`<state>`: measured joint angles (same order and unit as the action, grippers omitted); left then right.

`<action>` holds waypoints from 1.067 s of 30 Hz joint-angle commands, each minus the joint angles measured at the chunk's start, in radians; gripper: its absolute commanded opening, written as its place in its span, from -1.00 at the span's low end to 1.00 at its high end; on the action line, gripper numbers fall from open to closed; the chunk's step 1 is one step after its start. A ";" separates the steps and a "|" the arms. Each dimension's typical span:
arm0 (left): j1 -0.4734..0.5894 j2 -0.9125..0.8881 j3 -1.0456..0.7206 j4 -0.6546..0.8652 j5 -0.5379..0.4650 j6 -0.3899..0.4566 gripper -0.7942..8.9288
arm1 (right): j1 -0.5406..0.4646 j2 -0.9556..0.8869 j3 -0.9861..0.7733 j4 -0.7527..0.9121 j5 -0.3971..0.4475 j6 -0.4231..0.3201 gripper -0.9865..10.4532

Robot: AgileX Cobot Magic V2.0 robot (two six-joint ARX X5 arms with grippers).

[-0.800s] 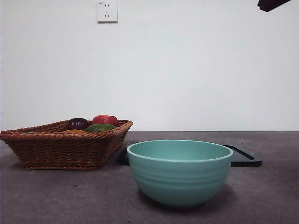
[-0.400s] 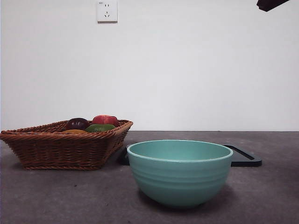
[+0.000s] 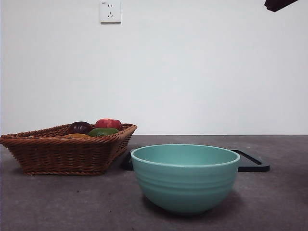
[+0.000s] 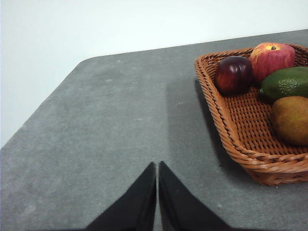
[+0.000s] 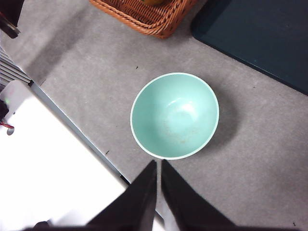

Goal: Pick up the wifruite, put it on the bowl, pick up the plate, put it on desk

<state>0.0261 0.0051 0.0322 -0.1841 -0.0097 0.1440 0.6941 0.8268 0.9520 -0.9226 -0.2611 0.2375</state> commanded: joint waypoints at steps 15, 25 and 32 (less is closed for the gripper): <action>0.003 -0.002 -0.021 -0.006 -0.003 -0.003 -0.82 | -0.550 -0.360 -0.328 0.569 0.080 -0.270 -0.82; 0.003 -0.002 -0.021 -0.006 -0.003 -0.003 -0.82 | -0.695 -0.676 -0.734 0.848 0.097 -0.279 -0.82; 0.003 -0.002 -0.021 -0.006 -0.003 -0.003 -0.82 | -0.695 -0.776 -0.852 0.879 0.159 -0.275 -0.82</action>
<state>0.0261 0.0051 0.0322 -0.1841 -0.0097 0.1440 -0.0002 0.0582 0.1059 -0.0616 -0.1104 -0.0307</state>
